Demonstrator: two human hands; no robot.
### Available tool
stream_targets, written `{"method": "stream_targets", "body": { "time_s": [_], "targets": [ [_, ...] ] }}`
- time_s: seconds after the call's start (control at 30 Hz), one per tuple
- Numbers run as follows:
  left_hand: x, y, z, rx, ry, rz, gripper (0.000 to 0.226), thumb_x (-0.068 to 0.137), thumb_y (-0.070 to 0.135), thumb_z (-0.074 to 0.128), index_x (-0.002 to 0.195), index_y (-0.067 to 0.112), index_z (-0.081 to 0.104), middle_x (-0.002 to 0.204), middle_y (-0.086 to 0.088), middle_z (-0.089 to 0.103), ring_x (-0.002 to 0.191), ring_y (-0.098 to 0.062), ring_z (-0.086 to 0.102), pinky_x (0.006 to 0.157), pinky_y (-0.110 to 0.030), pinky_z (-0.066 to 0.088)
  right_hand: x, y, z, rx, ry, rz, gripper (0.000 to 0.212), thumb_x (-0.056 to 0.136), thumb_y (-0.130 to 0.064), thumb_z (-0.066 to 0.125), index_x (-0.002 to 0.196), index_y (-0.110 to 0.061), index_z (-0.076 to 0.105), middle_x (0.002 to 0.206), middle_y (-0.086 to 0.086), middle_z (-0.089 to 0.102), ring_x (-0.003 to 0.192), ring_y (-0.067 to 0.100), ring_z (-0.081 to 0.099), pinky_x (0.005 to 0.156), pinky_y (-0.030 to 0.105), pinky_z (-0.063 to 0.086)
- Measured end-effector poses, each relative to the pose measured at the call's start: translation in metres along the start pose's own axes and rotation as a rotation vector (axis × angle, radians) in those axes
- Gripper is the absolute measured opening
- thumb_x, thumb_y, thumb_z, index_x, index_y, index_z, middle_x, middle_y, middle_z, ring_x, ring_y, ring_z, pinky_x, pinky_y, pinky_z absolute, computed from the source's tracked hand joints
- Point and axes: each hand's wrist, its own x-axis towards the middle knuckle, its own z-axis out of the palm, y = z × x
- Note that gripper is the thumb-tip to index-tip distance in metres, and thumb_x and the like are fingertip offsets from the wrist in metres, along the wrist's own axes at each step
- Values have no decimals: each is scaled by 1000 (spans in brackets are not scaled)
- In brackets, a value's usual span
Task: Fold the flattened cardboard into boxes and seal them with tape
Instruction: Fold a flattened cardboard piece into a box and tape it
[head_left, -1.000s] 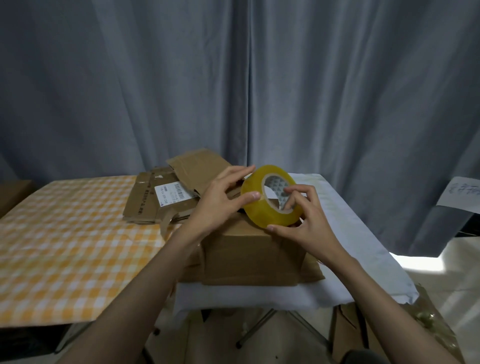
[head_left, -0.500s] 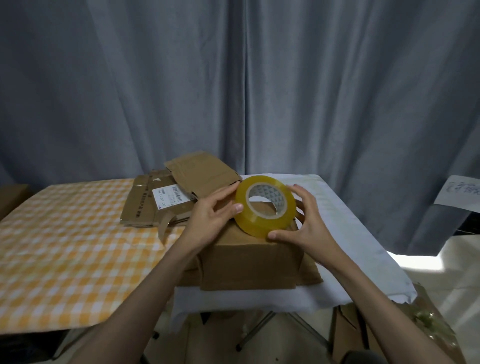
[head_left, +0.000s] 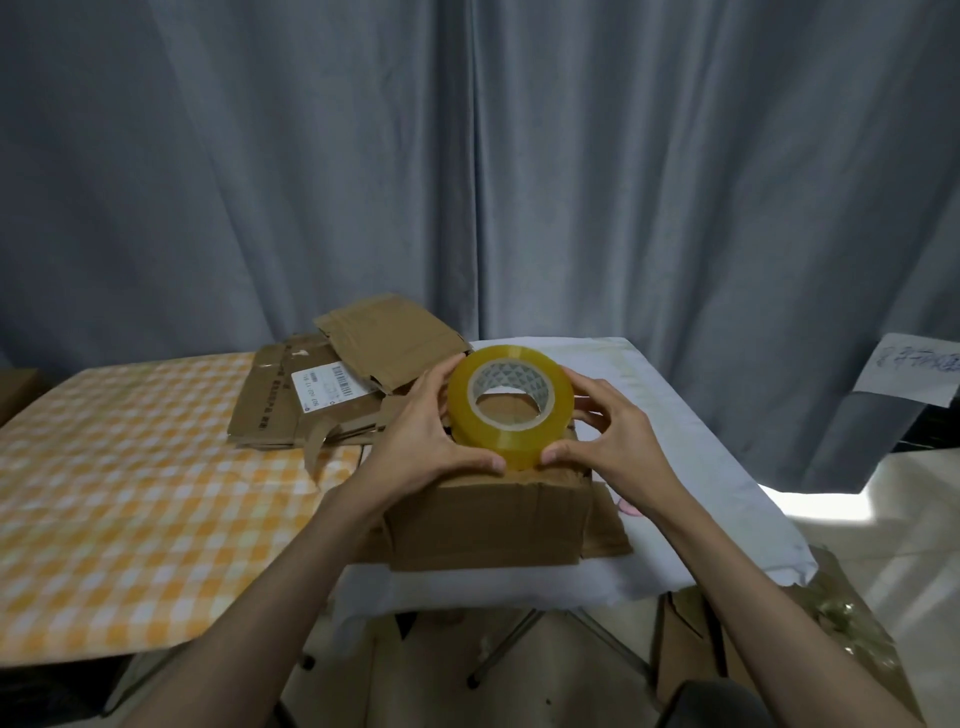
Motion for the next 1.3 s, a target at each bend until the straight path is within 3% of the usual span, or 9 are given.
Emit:
{"method": "stream_targets", "body": {
  "time_s": [0.2,0.33,0.5,0.6,0.73,0.9,1.03,1.13,1.3],
  "targets": [
    [4,-10,-10,-193,-65,15,122,45,23,99,150,25,37,145,9,51,134,-4,47,114,-37,39,-3,9,-10,78,18,-14,75,69,-15,86,138,-17,59,119,1,67,109,18,65,96,30,55],
    [7,-13,-14,-229,-85,7,117,53,11,96,152,25,36,148,6,49,135,-5,46,116,-39,37,-2,13,-11,112,18,-34,63,78,4,77,136,-13,60,115,6,69,108,21,66,95,32,55],
    [9,-11,-14,-305,-3,-15,106,58,7,90,150,21,39,147,2,50,132,-2,49,112,-31,40,-2,0,-14,72,-90,-16,79,84,-13,78,149,-36,39,125,-6,62,115,9,61,97,24,52],
    [10,-8,-11,-305,26,3,101,59,10,88,149,17,42,146,2,51,131,-1,49,112,-30,40,1,-9,-9,-327,-224,-51,82,69,-46,85,137,-59,40,126,-9,41,117,4,44,105,25,44],
    [12,2,-1,-92,105,105,104,56,42,92,147,24,45,144,9,52,131,1,48,108,-21,40,5,-13,5,-452,-95,-183,46,68,-47,87,109,-37,69,152,-4,26,138,17,27,114,31,31],
    [13,16,2,171,325,174,99,47,58,85,136,24,60,123,11,56,115,-3,52,97,-4,35,9,-9,1,-446,-29,-282,47,69,-42,84,109,-20,72,128,-7,59,128,10,39,109,19,30],
    [12,15,6,183,361,164,94,45,55,90,131,27,63,118,12,57,111,-5,57,100,-27,49,6,-4,5,-428,7,-267,49,69,-45,80,110,-20,71,116,-15,59,131,11,37,106,12,24],
    [11,17,2,121,301,105,93,43,51,93,125,26,57,119,12,56,106,1,57,93,-30,54,4,-3,4,-422,-12,-257,52,66,-48,79,108,-20,72,116,-16,60,135,15,38,108,21,29],
    [20,23,-9,189,141,48,96,40,54,94,119,27,46,113,18,47,100,1,50,89,-38,52,4,-2,-2,-408,-87,-264,52,68,-52,78,110,-22,72,123,-16,60,140,10,34,107,6,23]
  ]
}}
